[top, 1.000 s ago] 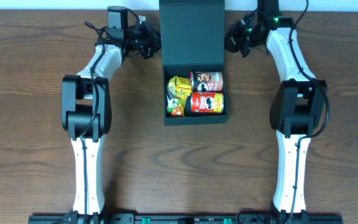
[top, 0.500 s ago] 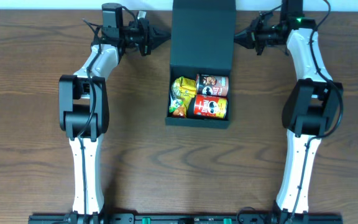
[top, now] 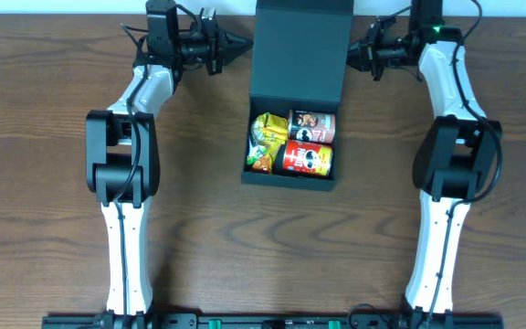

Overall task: Pack container
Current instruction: 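Push the lid forward with both grippers to close the box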

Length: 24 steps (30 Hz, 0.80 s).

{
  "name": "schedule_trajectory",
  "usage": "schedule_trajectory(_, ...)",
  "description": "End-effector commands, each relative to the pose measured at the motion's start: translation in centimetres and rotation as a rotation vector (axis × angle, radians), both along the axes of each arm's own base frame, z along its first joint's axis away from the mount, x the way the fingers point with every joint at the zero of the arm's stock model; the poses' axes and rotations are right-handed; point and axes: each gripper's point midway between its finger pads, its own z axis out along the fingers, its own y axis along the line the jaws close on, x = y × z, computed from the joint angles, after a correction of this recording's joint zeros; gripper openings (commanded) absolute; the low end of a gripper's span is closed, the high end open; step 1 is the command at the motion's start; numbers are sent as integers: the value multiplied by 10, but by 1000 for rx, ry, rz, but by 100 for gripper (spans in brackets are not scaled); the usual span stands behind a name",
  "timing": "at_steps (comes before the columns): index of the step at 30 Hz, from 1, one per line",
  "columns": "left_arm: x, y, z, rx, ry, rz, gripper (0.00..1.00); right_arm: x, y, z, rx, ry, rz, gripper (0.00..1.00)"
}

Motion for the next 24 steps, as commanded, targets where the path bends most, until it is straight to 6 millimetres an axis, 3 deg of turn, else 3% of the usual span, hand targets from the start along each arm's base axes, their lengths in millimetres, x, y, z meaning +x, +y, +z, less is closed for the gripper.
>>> schedule_trajectory(1,-5,-6,4,-20,-10,-45,6,-8,24,28,76,-48,75,2)
schedule_trajectory(12,-4,-9,5,-13,-36,-38,6,-18,30,65,154,-100,121,1)
schedule_trajectory(18,-4,-8,5,-11,-47,-39,6,-18,31,67,157,-109,125,2)
schedule_trajectory(24,2,8,4,-3,-74,-16,6,-20,32,71,177,-114,137,2)
